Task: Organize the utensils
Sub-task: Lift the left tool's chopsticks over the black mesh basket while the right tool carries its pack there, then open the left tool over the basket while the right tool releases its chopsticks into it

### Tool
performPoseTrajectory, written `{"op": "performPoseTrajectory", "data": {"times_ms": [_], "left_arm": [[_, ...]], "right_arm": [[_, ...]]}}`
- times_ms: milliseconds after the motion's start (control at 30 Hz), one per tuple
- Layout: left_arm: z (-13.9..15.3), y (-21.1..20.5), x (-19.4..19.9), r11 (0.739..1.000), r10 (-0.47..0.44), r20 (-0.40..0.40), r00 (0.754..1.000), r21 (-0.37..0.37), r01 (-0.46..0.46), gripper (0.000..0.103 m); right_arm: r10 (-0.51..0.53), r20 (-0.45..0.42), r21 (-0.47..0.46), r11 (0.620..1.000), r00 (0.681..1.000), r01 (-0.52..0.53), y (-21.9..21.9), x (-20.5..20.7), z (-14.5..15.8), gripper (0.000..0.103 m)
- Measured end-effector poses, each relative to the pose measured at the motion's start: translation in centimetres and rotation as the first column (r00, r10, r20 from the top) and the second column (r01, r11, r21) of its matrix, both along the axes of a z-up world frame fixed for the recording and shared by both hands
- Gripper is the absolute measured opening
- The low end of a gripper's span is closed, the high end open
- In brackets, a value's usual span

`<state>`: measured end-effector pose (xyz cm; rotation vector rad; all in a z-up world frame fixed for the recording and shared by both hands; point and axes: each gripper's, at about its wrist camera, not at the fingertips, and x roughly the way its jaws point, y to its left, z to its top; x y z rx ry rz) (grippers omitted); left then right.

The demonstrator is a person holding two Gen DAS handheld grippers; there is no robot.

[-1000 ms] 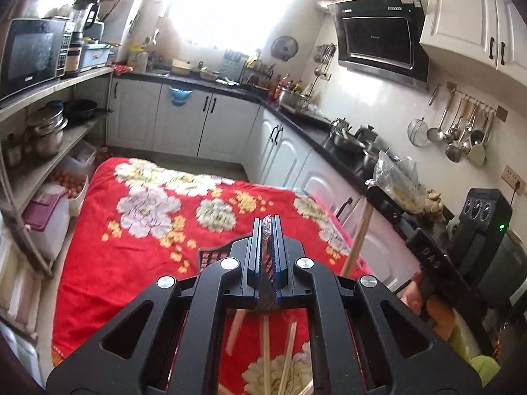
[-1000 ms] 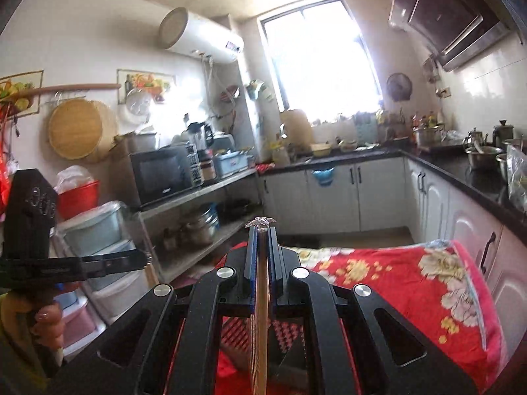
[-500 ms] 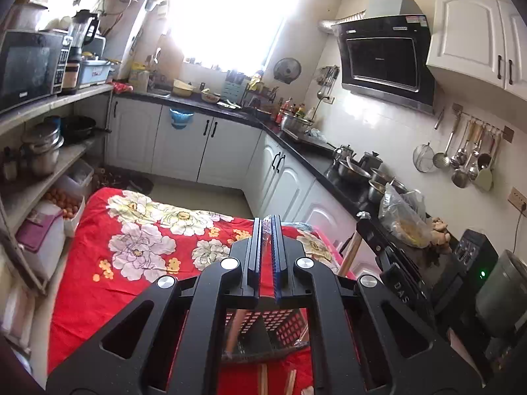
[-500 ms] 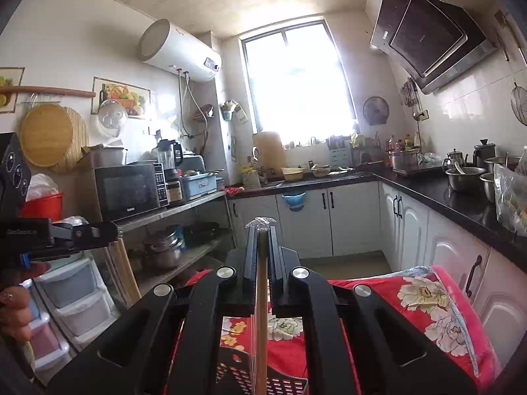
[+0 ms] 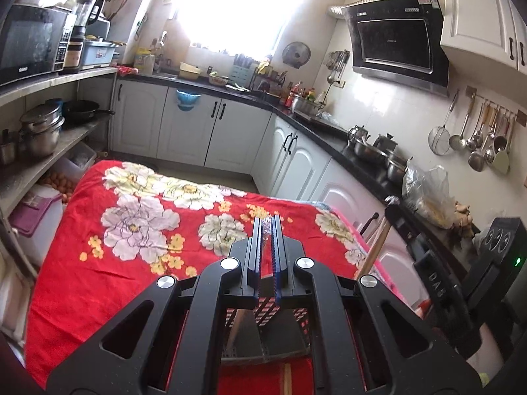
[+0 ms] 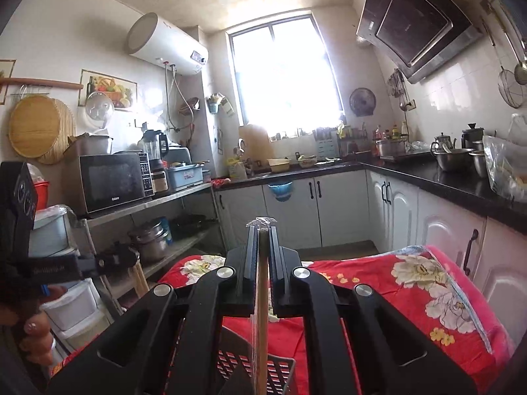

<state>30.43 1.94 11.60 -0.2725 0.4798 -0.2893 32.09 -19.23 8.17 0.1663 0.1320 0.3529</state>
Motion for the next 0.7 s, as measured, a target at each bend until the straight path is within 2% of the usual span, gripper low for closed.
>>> {"op": "performPoseTrajectory", "data": {"times_ms": [300, 400, 500, 633, 700], "left_arm": [[-2.0, 1.0, -1.0, 1.000, 0.014, -0.026, 1.000, 0.004, -0.014, 0.003], [-2.1, 1.2, -1.5, 1.000, 0.017, -0.025, 1.000, 0.015, -0.016, 0.003], [-2.2, 1.4, -1.9, 1.000, 0.022, -0.022, 1.000, 0.023, -0.021, 0.003], [-2.4, 1.5, -2.5, 0.999, 0.024, -0.022, 0.999, 0.032, -0.023, 0.003], [-2.5, 1.5, -2.8, 0.999, 0.022, -0.024, 0.999, 0.033, -0.021, 0.007]], "right_arm": [[-0.019, -0.037, 0.022, 1.000, 0.999, 0.020, -1.3, -1.5, -0.5, 0.021], [-0.024, -0.041, 0.018, 1.000, 0.999, 0.025, -1.7, -2.7, -0.6, 0.030], [-0.024, -0.053, 0.004, 1.000, 0.998, 0.024, -1.9, -3.6, -0.5, 0.036], [-0.019, -0.090, -0.037, 0.999, 0.996, 0.016, -1.8, -5.0, -0.5, 0.049], [-0.030, -0.100, -0.060, 0.998, 0.995, 0.024, -1.6, -5.6, -0.4, 0.052]]}}
